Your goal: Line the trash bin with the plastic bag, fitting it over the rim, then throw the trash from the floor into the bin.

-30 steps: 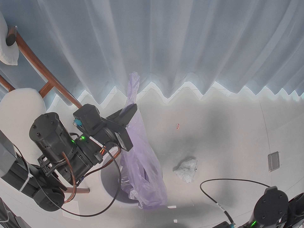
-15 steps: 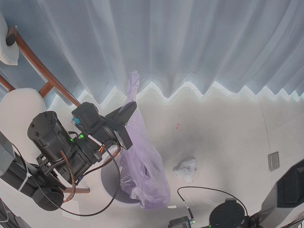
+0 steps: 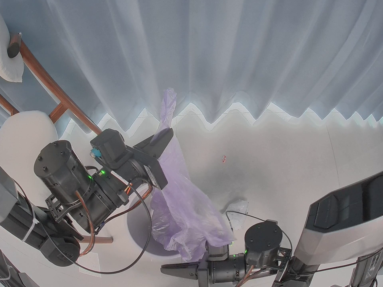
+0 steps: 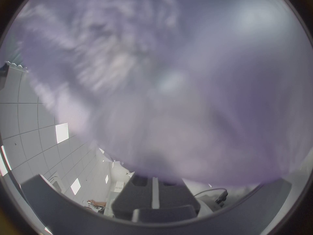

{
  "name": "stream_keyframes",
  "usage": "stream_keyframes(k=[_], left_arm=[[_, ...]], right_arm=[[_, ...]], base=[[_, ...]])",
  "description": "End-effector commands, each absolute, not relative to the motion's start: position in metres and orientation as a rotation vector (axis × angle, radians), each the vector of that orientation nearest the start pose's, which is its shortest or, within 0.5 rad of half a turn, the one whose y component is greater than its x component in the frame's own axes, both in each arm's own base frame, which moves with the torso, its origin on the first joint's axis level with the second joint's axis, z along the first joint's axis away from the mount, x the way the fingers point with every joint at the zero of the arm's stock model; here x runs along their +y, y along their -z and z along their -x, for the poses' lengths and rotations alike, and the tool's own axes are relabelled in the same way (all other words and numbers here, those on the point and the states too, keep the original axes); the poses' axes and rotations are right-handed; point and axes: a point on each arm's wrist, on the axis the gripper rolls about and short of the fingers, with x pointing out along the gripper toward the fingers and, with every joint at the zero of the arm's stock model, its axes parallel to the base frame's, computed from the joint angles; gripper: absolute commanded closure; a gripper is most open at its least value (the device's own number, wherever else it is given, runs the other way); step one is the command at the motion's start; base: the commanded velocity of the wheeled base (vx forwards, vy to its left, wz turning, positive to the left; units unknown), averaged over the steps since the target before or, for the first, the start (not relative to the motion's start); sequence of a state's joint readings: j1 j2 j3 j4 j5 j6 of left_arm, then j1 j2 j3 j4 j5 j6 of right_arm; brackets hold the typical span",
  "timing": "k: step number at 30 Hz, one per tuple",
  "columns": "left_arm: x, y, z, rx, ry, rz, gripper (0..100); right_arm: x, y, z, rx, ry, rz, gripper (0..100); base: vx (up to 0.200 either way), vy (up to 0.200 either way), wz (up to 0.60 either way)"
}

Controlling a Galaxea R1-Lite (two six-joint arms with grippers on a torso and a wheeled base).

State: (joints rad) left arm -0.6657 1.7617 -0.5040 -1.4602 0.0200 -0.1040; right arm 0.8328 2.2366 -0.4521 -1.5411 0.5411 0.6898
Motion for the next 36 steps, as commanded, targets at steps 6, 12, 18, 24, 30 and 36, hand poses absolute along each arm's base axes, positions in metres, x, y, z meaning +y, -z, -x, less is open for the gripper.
stream_keyframes(k=[6,12,18,24,30,36], left_arm=[[-0.173,-0.177,-0.219,-0.176,0.660,0.175,100],[-0.172,-0.180,-0.217,-0.182,0.665,0.176,100],[-0.172,-0.182,-0.214,-0.193,0.672,0.163,100],[-0.172,-0.184,-0.210,-0.196,0.680,0.163,100],[-0.169,-0.176,-0.203,-0.160,0.687,0.134,100],[-0.169,-0.164,-0.196,-0.112,0.707,0.114,100]], right_arm=[[0.269,-0.027,-0.257,0.476,-1.109,-0.569,100],[0.287,-0.020,-0.278,0.338,-1.047,-0.526,100],[0.305,-0.012,-0.300,0.199,-0.979,-0.470,100],[0.314,-0.007,-0.317,0.124,-0.971,-0.455,100],[0.318,-0.006,-0.332,0.072,-0.958,-0.464,100],[0.325,0.014,-0.340,0.050,-0.918,-0.440,100]], base=[[0.000,0.000,0.00],[0.000,0.000,0.00],[0.000,0.000,0.00],[0.000,0.000,0.00],[0.000,0.000,0.00],[0.000,0.000,0.00]])
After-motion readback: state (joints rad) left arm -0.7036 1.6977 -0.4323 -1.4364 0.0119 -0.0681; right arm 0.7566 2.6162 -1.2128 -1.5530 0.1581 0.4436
